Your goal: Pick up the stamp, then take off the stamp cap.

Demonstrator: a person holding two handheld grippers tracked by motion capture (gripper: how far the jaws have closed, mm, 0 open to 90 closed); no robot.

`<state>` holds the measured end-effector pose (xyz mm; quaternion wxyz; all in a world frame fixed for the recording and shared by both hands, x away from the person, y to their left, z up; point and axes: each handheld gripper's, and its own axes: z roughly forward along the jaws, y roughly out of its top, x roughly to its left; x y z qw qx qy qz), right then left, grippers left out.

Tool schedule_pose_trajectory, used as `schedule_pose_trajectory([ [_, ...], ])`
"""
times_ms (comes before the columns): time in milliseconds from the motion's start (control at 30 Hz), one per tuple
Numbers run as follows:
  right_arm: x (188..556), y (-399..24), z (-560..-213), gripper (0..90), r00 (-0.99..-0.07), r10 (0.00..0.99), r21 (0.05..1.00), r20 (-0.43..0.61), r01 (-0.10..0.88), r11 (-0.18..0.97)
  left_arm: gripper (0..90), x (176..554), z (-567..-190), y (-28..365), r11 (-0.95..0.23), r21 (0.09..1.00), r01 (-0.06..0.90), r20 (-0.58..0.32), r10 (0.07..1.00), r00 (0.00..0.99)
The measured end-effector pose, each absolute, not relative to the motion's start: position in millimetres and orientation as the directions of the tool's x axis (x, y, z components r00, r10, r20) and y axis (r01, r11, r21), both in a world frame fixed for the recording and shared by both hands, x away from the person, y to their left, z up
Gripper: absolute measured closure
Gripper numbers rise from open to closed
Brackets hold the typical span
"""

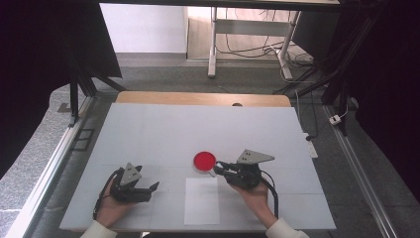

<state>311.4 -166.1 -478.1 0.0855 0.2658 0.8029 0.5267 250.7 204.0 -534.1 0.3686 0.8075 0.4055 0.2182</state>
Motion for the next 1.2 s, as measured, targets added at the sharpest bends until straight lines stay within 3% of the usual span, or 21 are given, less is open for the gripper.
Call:
schedule_pose_trajectory([
  [1200, 313, -166, -472, 74.8, -0.843, 0.516, 0.907, 0.154, 0.328, 0.265, 17.9, 248, -520, 189, -0.359, 0.806, 0.47, 0.027, 0.816, 0.578],
])
